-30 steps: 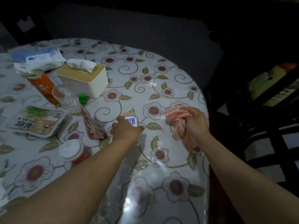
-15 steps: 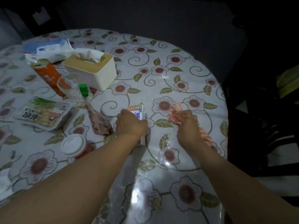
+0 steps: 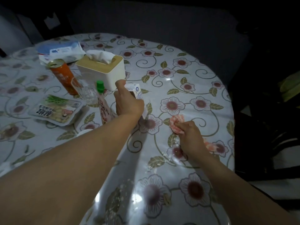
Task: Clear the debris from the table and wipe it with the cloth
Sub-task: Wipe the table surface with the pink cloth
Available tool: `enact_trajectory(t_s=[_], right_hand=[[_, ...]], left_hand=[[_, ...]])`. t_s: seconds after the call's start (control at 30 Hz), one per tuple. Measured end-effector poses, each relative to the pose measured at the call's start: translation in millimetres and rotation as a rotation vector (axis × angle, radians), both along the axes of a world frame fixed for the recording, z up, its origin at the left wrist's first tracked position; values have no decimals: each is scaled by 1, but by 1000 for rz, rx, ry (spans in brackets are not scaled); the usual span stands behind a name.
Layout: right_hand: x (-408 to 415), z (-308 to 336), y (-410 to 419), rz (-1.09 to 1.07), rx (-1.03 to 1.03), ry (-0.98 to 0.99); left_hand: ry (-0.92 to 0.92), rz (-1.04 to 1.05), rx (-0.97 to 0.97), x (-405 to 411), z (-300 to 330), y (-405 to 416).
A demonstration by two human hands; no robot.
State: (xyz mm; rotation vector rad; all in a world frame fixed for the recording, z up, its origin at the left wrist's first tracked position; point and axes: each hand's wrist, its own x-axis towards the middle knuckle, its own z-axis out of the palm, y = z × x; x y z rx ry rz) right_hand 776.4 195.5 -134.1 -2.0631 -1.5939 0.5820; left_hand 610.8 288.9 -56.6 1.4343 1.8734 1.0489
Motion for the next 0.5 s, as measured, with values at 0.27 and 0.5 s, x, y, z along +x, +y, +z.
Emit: enact_trajectory(t_s=[0.27, 0.5], right_hand=[[-4, 6, -1, -5, -31, -15], [-9, 23, -3, 63, -234, -79]], left_hand=[[140, -64, -4, 3, -2, -3], [130, -76, -162, 4, 15, -13]])
